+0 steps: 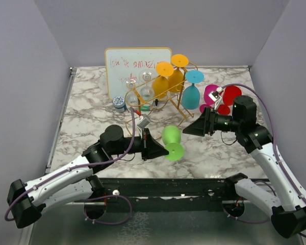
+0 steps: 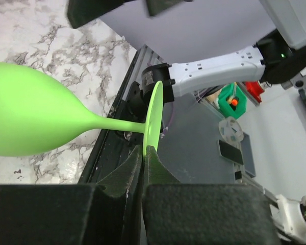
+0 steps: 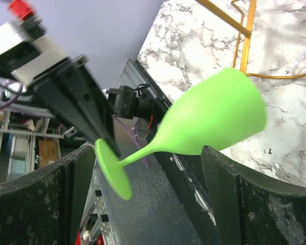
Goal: Take the wine glass off the wine glass rack
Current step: Place the wine glass at the center of the board.
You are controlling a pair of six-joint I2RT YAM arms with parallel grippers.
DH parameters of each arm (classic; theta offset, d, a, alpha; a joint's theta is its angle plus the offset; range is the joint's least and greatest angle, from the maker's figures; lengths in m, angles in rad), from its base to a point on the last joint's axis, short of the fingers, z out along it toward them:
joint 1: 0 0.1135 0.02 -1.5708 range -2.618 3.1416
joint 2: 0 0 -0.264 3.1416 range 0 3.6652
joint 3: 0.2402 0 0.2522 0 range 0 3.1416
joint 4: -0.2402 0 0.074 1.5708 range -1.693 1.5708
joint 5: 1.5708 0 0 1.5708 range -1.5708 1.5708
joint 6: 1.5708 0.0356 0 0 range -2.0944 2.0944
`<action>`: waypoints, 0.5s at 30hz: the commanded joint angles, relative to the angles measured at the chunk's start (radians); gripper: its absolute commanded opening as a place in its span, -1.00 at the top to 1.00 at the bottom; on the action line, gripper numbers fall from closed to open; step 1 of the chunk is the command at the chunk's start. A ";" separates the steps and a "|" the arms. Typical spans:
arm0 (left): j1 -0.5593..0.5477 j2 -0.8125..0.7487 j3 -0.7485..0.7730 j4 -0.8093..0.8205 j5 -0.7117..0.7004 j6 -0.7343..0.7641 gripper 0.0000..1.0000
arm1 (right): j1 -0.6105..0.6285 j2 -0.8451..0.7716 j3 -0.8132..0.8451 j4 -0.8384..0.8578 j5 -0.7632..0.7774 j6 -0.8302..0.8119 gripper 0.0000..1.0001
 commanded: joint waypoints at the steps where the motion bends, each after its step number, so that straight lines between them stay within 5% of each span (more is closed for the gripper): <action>1: -0.004 -0.106 0.003 -0.053 0.071 0.138 1.00 | 0.006 0.034 0.017 -0.032 0.132 0.059 -0.83; 5: -0.004 -0.175 -0.012 -0.029 0.158 0.203 1.00 | 0.006 -0.010 -0.099 0.110 0.128 0.147 -0.82; 10: -0.004 -0.185 0.004 -0.019 0.345 0.197 1.00 | 0.006 -0.051 -0.271 0.491 -0.015 0.369 -0.82; 15: -0.005 -0.210 0.007 -0.018 0.362 0.242 1.00 | 0.006 -0.030 -0.328 0.695 -0.072 0.459 -0.79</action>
